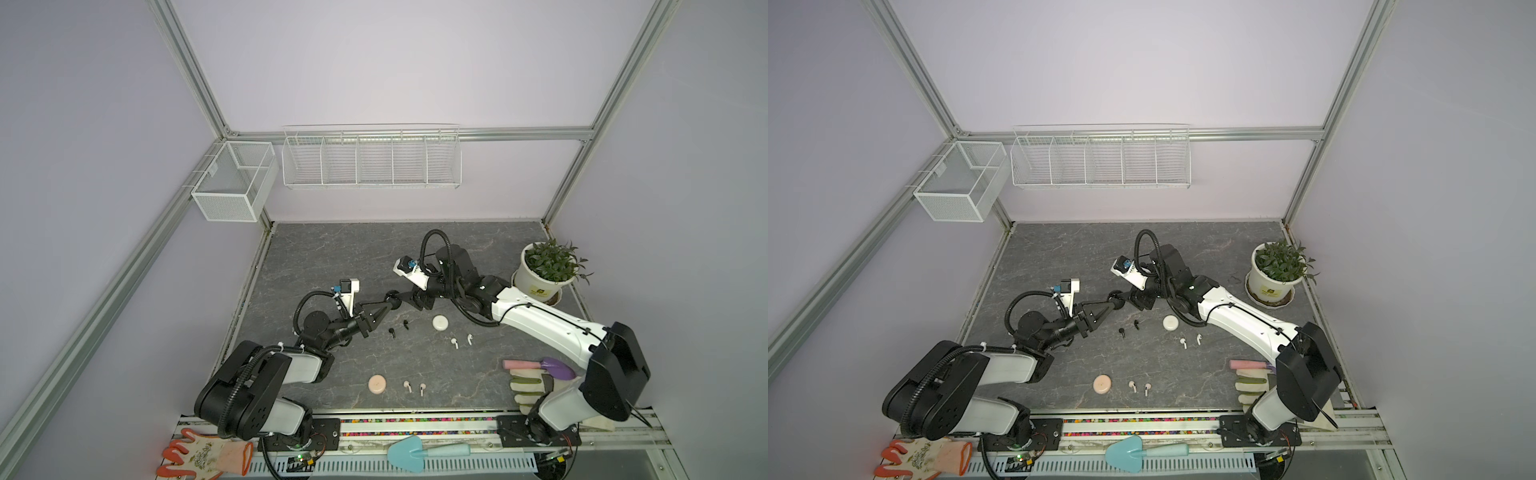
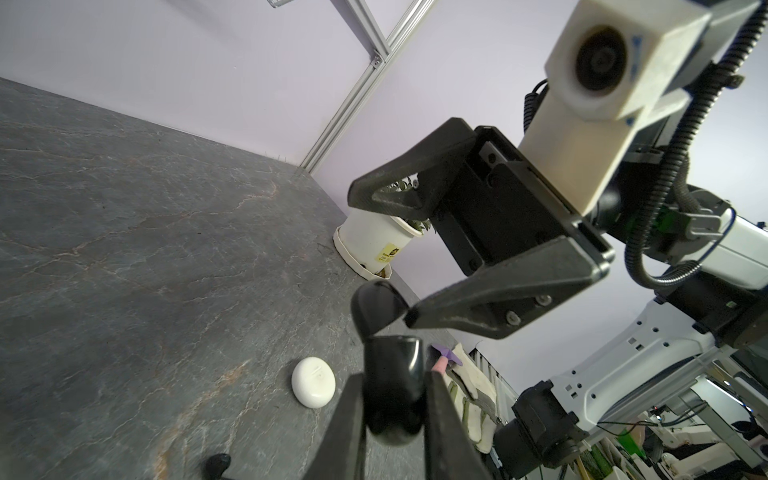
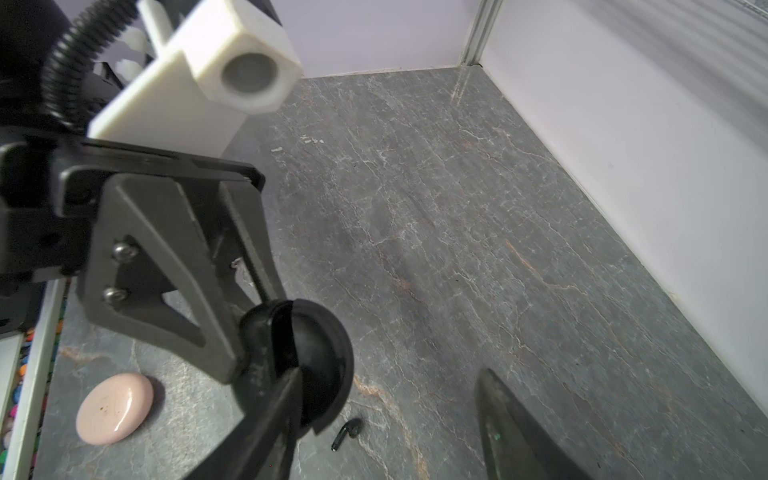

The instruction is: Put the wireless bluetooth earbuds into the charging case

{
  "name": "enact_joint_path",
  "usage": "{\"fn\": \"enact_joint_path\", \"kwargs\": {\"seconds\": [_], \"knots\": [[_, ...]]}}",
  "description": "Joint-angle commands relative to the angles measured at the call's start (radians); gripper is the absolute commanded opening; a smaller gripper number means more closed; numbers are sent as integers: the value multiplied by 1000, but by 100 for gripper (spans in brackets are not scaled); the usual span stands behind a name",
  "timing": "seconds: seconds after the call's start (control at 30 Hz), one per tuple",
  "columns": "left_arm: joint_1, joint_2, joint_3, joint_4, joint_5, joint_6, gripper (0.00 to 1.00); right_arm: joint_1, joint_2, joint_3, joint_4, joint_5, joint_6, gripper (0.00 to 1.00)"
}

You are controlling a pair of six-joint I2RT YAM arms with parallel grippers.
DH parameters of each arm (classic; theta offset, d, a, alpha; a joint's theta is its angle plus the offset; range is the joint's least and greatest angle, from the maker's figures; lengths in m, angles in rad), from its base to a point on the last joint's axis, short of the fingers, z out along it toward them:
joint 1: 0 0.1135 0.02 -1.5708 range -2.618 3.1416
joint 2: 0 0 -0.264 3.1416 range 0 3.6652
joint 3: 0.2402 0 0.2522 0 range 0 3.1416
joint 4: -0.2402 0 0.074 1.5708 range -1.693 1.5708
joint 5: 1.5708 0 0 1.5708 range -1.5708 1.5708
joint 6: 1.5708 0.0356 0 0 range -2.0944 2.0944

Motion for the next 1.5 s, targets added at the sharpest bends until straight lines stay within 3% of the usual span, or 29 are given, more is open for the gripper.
{"fn": "enact_joint_path", "kwargs": {"seconds": [0.0, 0.33, 0.43, 0.6, 0.73, 0.87, 1.27, 1.47], "knots": [[-3, -3, 9, 61, 31, -11, 0, -9, 13, 24, -1, 29, 5, 68], [-3, -8, 11, 61, 28, -14, 0, -14, 12, 73, -67, 14, 53, 72], [-3, -15, 18, 61, 27, -20, 0, -43, -49, 69, -111, -75, 174, 74], [-3, -26, 49, 61, 29, -43, 0, -141, -145, -28, 38, -377, 552, 75], [-4, -39, 85, 62, 37, -68, 0, -159, -178, -78, 93, -474, 695, 75], [-4, -58, 117, 62, 28, -91, 0, -159, -207, -189, 302, -547, 875, 74], [-36, -60, 170, 62, -21, -135, 0, -139, -124, -335, 819, -526, 1058, 70], [-37, -72, 170, 62, -52, -141, 0, -139, -83, -356, 885, -523, 1092, 64]]}}
